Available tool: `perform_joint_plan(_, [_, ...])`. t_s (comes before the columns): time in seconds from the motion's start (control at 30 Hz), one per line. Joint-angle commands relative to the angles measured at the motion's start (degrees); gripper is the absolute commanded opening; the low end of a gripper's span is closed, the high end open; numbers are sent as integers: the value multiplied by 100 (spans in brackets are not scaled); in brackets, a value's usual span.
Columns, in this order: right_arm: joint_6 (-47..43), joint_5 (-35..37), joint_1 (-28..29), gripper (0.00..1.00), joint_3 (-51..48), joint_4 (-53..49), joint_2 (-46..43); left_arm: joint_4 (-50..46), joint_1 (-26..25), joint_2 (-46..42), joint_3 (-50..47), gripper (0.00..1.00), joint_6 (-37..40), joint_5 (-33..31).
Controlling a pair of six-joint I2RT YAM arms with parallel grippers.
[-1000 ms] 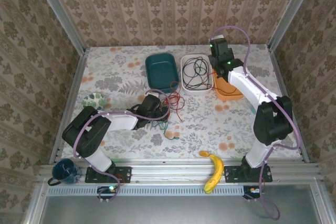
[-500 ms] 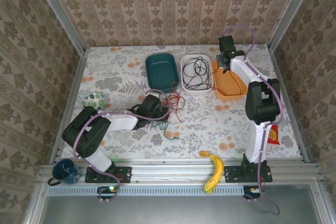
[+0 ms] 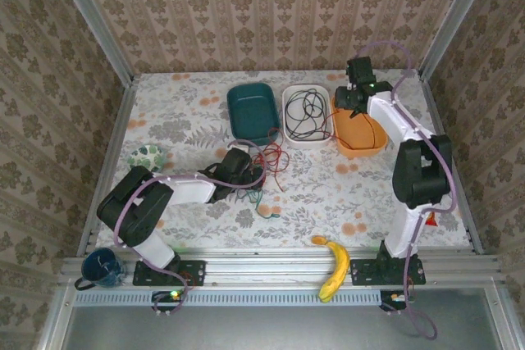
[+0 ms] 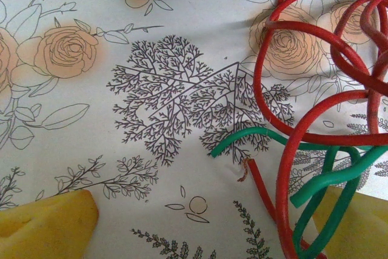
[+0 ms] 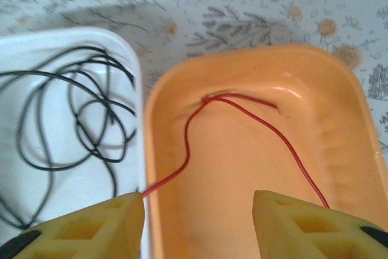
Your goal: Untangle the cables
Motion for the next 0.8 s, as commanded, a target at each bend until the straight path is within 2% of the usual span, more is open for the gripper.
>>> perform_joint_plan(0.0, [187, -517, 193, 49, -200, -156, -213, -851, 40, 287, -272, 94, -67, -117])
perform_joint_plan(0.2, [369, -824, 457, 42, -330, -620, -26, -854, 23, 336, -219, 94, -56, -125])
perform_joint_plan(0.67, [407, -967, 667, 34, -467, -268, 638, -886, 5, 317, -230, 94, -68, -155])
perform_joint_plan(0.77, [362, -966, 665, 26, -419, -212, 777, -908, 3, 283, -232, 95, -73, -172])
